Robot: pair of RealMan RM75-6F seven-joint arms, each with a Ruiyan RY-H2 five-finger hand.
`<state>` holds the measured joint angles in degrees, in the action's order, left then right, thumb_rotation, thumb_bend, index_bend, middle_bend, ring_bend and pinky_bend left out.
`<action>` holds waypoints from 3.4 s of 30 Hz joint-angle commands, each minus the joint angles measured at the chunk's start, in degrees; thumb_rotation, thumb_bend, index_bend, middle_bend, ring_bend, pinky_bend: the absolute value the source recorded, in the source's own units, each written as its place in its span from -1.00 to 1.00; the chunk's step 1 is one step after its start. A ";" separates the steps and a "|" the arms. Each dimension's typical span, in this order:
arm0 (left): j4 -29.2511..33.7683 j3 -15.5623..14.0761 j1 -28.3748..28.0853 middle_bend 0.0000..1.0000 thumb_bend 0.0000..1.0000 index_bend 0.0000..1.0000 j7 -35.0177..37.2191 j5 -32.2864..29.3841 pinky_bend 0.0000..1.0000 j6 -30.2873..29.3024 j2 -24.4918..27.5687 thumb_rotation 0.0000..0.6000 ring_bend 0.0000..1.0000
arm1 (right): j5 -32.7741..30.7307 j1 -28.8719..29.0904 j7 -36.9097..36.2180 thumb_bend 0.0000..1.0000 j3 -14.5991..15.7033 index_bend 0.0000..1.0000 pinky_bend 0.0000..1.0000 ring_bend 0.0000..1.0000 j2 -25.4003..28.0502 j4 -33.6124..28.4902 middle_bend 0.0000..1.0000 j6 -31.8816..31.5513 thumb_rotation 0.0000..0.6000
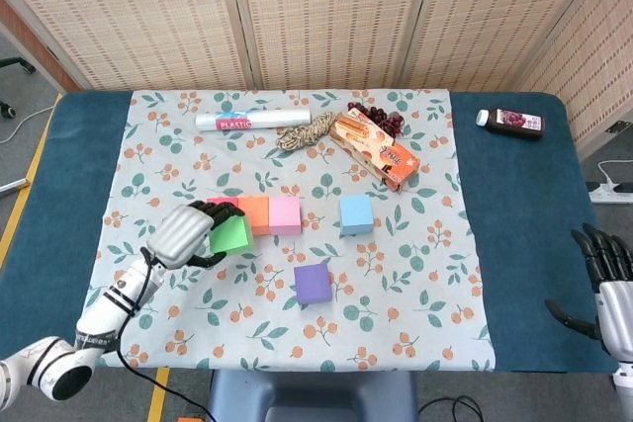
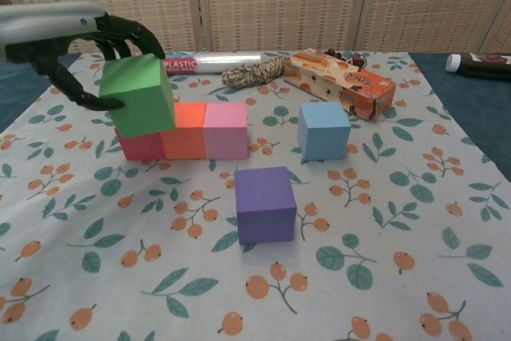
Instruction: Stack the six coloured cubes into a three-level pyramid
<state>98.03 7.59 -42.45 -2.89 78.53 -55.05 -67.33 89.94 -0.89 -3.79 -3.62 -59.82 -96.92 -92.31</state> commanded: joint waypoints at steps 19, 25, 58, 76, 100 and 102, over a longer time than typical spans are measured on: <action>-25.36 -1.31 -10.75 -0.41 -0.36 -0.46 25.22 12.28 -0.37 8.94 -6.92 1.00 -0.42 | -1.44 -0.51 4.69 -1.00 -0.71 -1.00 -1.00 -1.00 0.77 -3.95 -1.00 -0.80 1.00; -29.11 -3.69 -12.42 -0.44 -0.36 -0.45 29.54 15.18 -0.43 9.27 -7.31 1.00 -0.46 | -1.76 -0.90 5.80 -1.00 -0.94 -1.00 -1.00 -1.00 0.77 -4.88 -1.00 -1.51 1.00; -39.38 -10.53 -15.22 -0.76 -0.36 -0.73 41.51 18.70 -0.60 6.11 -9.69 1.00 -0.79 | -1.46 -1.88 8.84 -1.00 -0.93 -1.00 -1.00 -1.00 -0.31 -6.84 -1.00 -2.73 1.00; -31.28 -6.34 -13.09 -0.79 -0.36 -0.75 32.02 9.26 -0.57 8.04 -9.15 1.00 -0.80 | -1.46 -1.96 6.89 -1.00 -0.99 -1.00 -1.00 -1.00 -0.22 -5.51 -1.00 -2.46 1.00; -29.99 -2.19 -11.64 -0.39 -0.37 -0.39 20.78 2.63 -0.40 8.97 -12.63 1.00 -0.38 | -2.61 -1.57 4.36 -1.00 -1.35 -1.00 -1.00 -1.00 -0.34 -3.43 -1.00 -1.25 1.00; -29.99 -2.08 -11.57 -0.35 -0.37 -0.37 20.64 2.67 -0.39 8.89 -12.66 1.00 -0.33 | -2.64 -1.58 4.30 -1.00 -1.36 -1.00 -1.00 -1.00 -0.36 -3.37 -1.00 -1.25 1.00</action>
<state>68.05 5.51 -54.03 17.76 81.19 -46.15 -79.98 87.30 -2.46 0.50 -4.97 -60.18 -100.28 -93.56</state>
